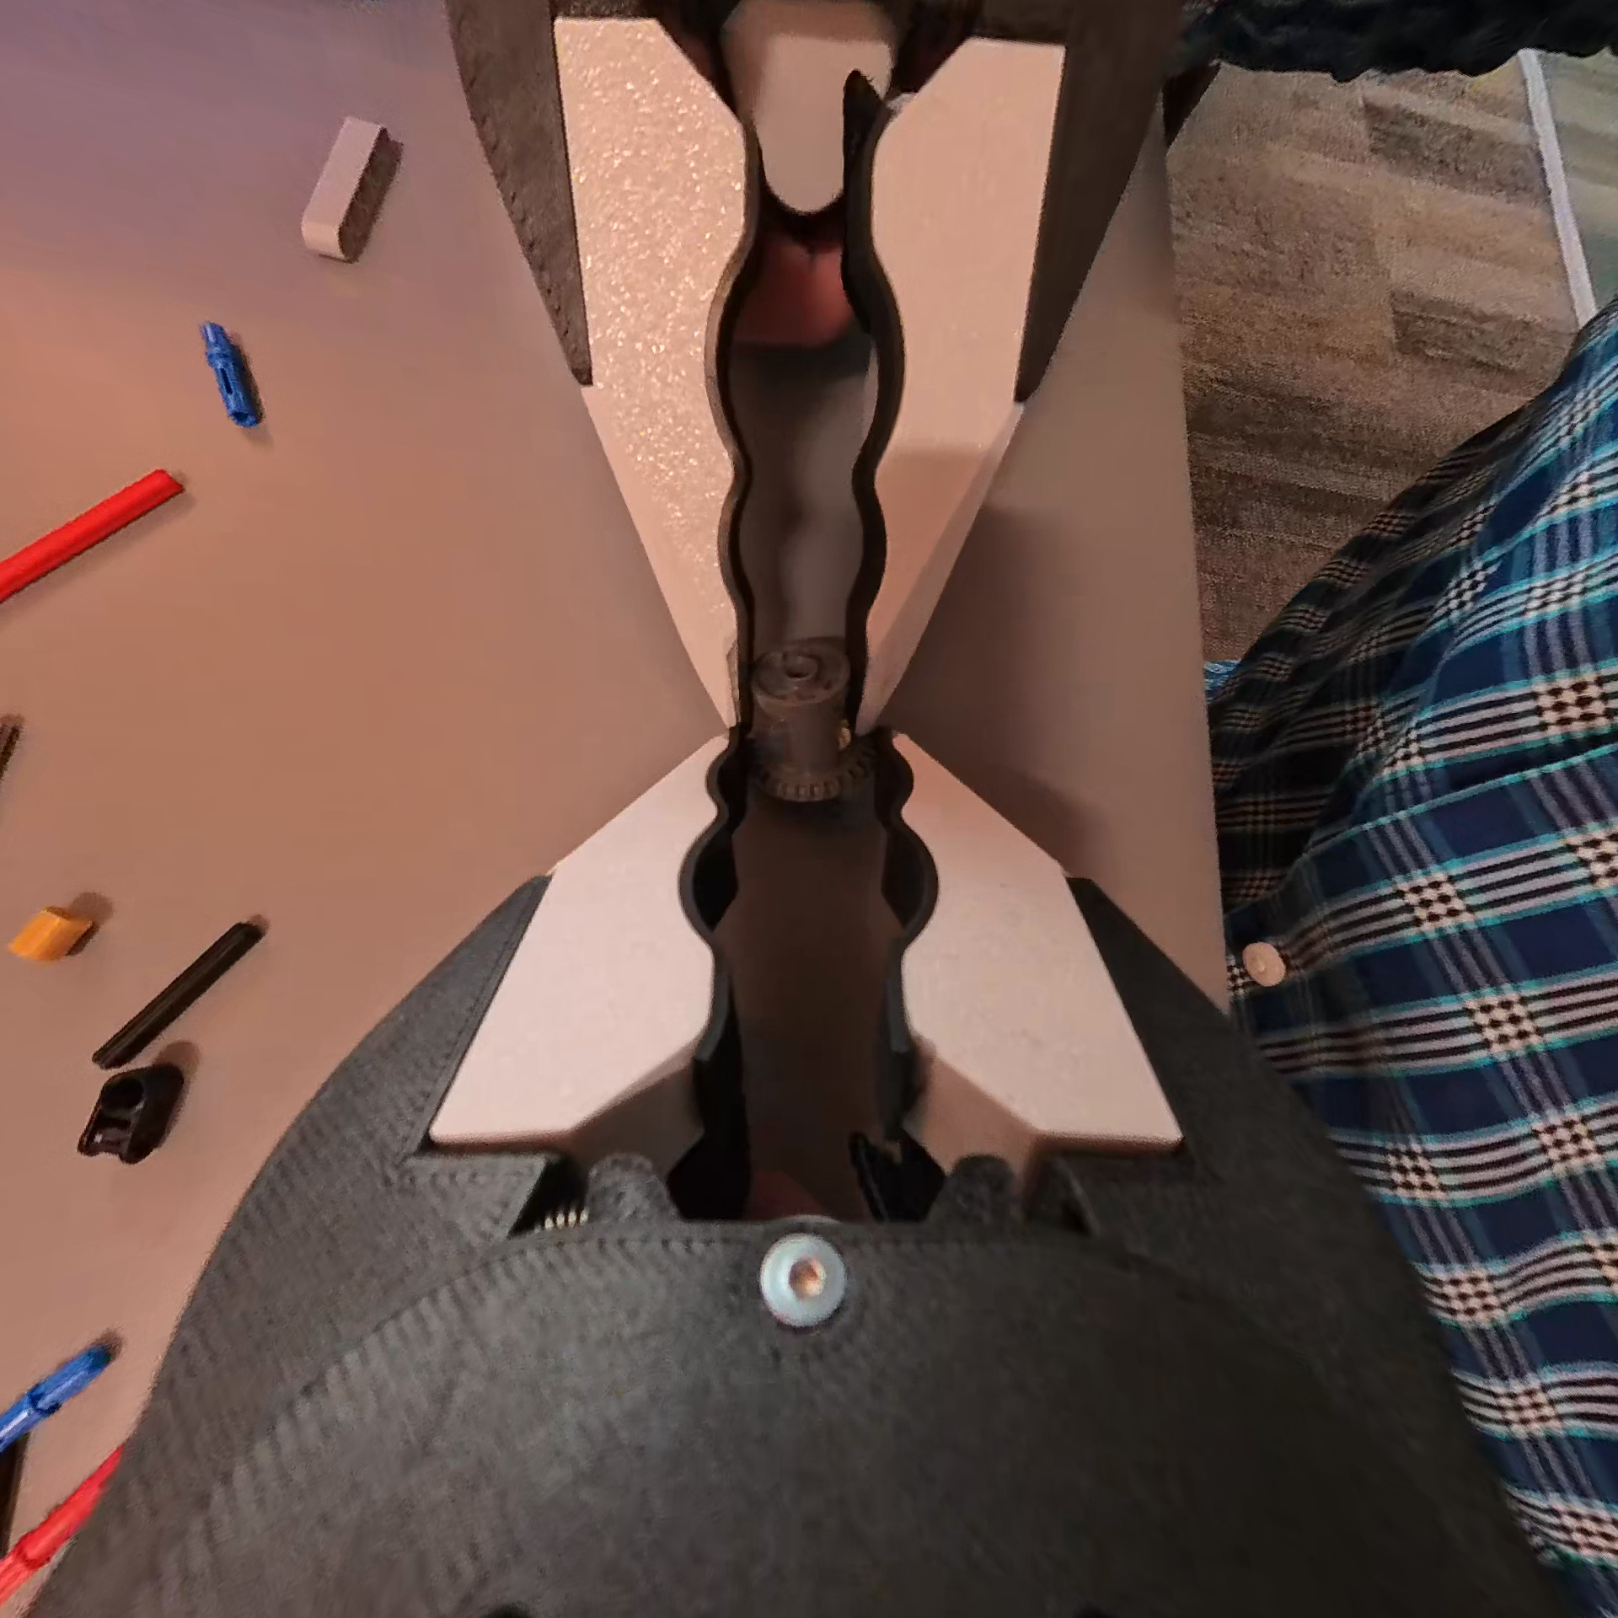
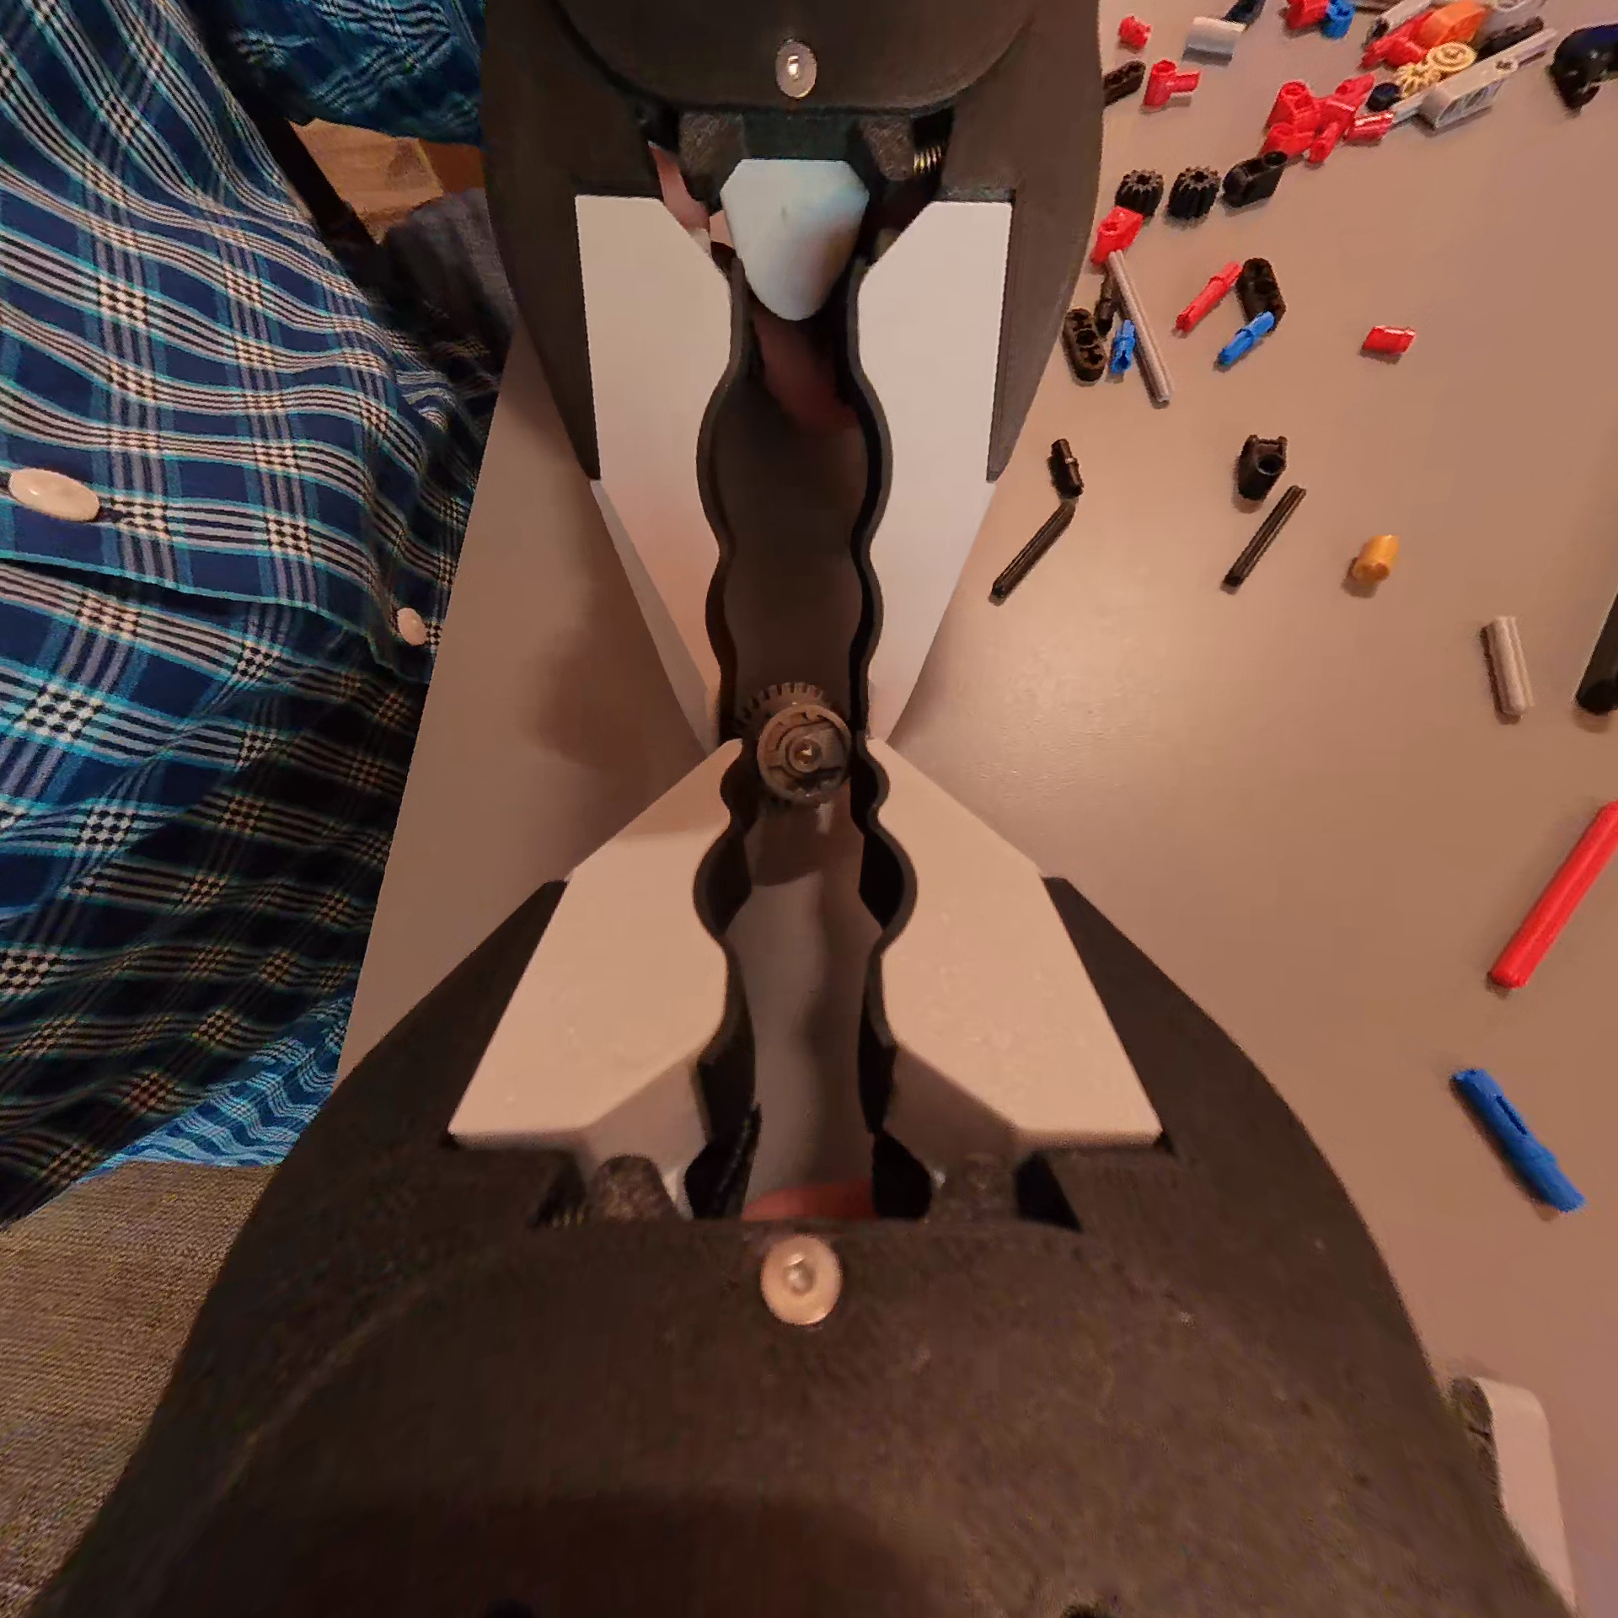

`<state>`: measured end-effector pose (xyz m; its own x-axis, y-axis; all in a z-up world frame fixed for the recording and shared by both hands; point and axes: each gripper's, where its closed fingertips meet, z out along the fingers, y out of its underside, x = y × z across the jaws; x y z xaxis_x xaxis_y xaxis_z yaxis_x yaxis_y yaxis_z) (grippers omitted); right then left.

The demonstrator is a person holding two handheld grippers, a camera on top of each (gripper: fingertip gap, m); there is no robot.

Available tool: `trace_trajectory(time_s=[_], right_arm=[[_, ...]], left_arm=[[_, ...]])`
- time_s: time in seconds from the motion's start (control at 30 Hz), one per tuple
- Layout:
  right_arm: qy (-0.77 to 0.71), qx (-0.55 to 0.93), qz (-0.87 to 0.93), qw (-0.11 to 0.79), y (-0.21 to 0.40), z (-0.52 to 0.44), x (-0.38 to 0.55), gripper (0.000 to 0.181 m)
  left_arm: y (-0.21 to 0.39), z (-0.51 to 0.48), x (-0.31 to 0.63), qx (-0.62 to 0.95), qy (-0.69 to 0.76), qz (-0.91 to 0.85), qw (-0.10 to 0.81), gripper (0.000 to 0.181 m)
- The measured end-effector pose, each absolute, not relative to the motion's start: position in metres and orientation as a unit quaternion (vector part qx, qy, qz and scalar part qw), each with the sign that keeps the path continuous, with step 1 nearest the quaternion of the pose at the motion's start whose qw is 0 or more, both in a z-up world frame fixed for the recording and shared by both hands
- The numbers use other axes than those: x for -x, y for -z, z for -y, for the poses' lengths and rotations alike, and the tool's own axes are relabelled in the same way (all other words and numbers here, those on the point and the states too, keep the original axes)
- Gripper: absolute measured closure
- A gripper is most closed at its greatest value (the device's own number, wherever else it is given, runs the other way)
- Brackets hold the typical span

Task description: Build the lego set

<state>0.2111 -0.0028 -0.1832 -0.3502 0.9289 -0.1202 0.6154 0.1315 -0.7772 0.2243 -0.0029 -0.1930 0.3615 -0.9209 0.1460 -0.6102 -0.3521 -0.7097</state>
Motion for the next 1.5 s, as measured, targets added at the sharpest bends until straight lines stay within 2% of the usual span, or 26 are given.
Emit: trace_trajectory(time_s=[0.7, 1.17, 1.5], right_arm=[[-0.382, 0.539, 0.72, 0.212, 0.184, 0.002, -0.209, 0.163], [-0.302, 0.488, 0.738, 0.356, 0.177, 0.003, -0.216, 0.163], [-0.242, 0.436, 0.774, 0.391, 0.171, 0.004, -0.218, 0.161]], left_arm=[[0.195, 0.001, -0.224, 0.775, 0.26, -0.494, 0.297, 0.154], [0.192, -0.001, -0.224, 0.742, 0.076, -0.557, 0.365, 0.154], [0.19, -0.003, -0.224, 0.725, 0.028, -0.584, 0.365, 0.154]])
